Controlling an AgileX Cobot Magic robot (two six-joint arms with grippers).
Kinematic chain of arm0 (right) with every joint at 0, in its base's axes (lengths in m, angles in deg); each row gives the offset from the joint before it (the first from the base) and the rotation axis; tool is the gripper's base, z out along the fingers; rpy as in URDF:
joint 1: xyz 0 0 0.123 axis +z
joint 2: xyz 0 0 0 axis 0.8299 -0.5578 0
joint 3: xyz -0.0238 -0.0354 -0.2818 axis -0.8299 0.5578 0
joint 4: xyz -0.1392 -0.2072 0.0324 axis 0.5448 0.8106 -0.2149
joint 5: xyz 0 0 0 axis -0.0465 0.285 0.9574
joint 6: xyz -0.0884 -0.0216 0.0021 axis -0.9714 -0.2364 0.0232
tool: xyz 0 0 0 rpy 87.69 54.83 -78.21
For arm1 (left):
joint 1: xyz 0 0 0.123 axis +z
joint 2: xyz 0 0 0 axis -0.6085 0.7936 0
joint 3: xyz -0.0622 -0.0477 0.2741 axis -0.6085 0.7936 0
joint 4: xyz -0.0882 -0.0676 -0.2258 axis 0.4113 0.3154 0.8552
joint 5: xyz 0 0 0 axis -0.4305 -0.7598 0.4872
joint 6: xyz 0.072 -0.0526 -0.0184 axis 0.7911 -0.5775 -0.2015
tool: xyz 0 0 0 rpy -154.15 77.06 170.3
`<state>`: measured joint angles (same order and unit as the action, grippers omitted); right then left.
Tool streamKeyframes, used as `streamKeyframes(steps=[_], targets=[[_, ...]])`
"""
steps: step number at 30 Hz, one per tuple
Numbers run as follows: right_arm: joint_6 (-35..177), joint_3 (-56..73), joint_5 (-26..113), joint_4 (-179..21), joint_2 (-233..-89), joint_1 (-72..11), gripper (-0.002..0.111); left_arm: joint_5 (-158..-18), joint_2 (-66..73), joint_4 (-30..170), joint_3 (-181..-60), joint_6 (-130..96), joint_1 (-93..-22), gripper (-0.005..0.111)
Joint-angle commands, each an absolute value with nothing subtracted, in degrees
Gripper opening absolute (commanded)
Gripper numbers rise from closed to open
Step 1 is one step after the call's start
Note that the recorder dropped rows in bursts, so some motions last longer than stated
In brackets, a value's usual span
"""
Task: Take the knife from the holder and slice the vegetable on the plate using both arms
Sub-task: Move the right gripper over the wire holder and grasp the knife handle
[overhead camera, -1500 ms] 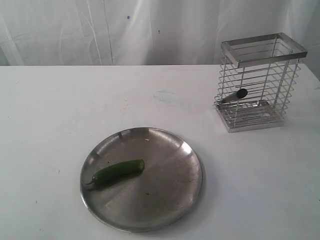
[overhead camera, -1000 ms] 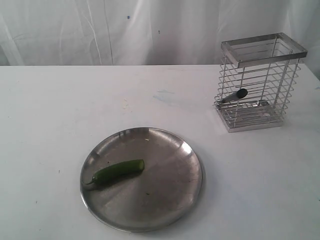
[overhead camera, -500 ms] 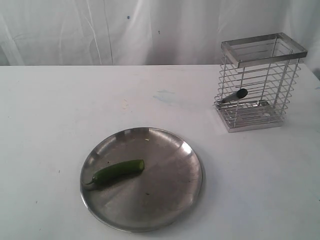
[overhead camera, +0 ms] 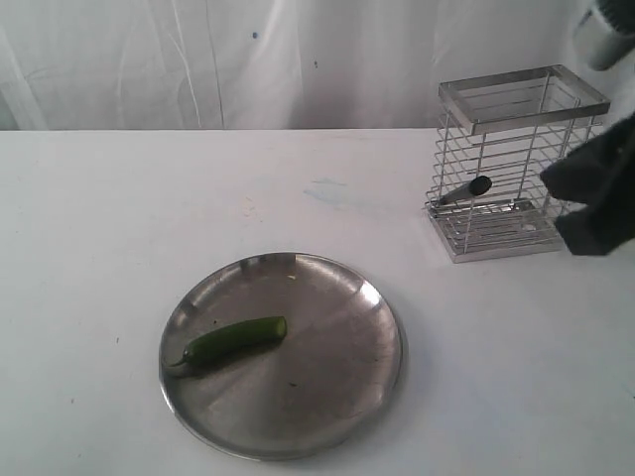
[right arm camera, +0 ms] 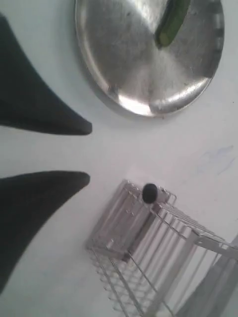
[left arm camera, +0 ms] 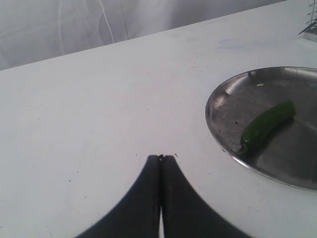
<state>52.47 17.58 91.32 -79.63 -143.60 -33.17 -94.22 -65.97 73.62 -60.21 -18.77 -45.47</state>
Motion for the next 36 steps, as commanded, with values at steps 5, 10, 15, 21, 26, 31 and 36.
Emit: streamKeyframes(steps=[5, 10, 15, 21, 26, 31, 36], targets=[[15.5, 14.1, 86.8, -75.8, -156.3, -32.7, 0.044, -94.0, -66.3, 73.9, -60.0, -18.6, -45.8, 0.001], [14.3, 14.1, 82.7, -74.5, -162.4, -32.7, 0.044, -94.0, -66.3, 73.9, -60.0, -18.6, -45.8, 0.001], [12.2, 14.1, 80.6, -70.8, -165.6, -32.7, 0.044, -94.0, -66.3, 73.9, -60.0, -18.6, -45.8, 0.001], [4.3, 14.1, 79.4, -70.6, -167.1, -32.7, 0.044, -94.0, -66.3, 73.9, -60.0, -18.6, -45.8, 0.001], [-1.9, 14.1, 78.0, -68.0, -169.7, -32.7, 0.044, -94.0, -66.3, 73.9, -60.0, -18.6, -45.8, 0.001], [-1.9, 14.1, 75.8, -59.8, -173.6, -32.7, 0.047, -94.0, -66.3, 73.9, -60.0, -18.6, -45.8, 0.001], [-1.2, 14.1, 72.4, -53.6, -177.0, -32.7, 0.046, -94.0, -66.3, 73.9, -60.0, -18.6, -45.8, 0.001]])
